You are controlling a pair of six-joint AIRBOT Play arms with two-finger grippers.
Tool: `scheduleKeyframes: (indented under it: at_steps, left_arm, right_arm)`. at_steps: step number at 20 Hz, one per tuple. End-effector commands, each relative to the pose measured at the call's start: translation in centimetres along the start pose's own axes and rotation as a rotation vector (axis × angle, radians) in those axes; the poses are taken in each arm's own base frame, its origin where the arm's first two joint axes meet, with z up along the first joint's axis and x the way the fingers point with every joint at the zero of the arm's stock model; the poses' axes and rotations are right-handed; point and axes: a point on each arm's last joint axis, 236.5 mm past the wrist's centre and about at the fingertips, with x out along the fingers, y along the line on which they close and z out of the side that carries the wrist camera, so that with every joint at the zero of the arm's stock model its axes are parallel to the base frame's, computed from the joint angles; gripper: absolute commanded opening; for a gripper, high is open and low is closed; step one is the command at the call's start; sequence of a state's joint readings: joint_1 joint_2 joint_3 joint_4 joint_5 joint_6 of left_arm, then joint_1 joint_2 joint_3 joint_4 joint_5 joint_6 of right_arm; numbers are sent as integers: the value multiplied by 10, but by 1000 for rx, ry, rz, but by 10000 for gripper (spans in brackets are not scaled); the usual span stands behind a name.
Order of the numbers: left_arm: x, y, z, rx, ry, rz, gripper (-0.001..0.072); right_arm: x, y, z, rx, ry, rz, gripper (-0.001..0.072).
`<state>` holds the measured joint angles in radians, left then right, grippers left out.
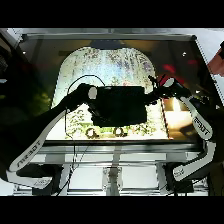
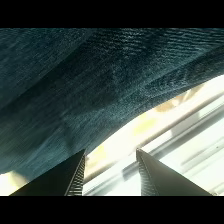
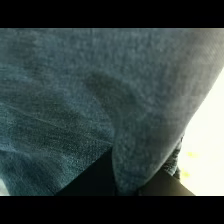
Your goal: Fold the clothes and pants, and hang the long-sleeved shirts on hangers.
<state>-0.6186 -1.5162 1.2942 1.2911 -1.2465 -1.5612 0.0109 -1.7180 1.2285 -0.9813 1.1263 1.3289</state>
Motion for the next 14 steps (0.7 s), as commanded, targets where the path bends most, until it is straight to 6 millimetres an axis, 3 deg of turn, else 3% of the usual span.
scheduleKeyframes:
  at_steps: [1,4,7,9,11,13,14]
  left_arm:
    - [-33,25,7,-8,-96,138,349]
    - [-67,70,5,-62,-164,328,349]
    - [-83,108,-18,-141,-142,410,349]
    - [-84,125,-33,-193,-112,419,350]
    - [-83,137,-43,-231,-97,424,350]
    - [-84,145,-45,-252,-98,427,350]
    - [-85,147,-43,-256,-105,427,350]
  right_arm:
    - [-21,-62,-15,98,56,-140,23]
    - [-66,-123,-20,228,7,-208,23]
    - [-133,-194,-27,368,-132,-301,24]
    - [-183,-249,-47,498,-228,-395,23]
    - [-226,-291,-74,624,-306,-436,24]
    - [-256,-318,-97,732,-381,-432,25]
    - [-266,-324,-104,767,-414,-423,60]
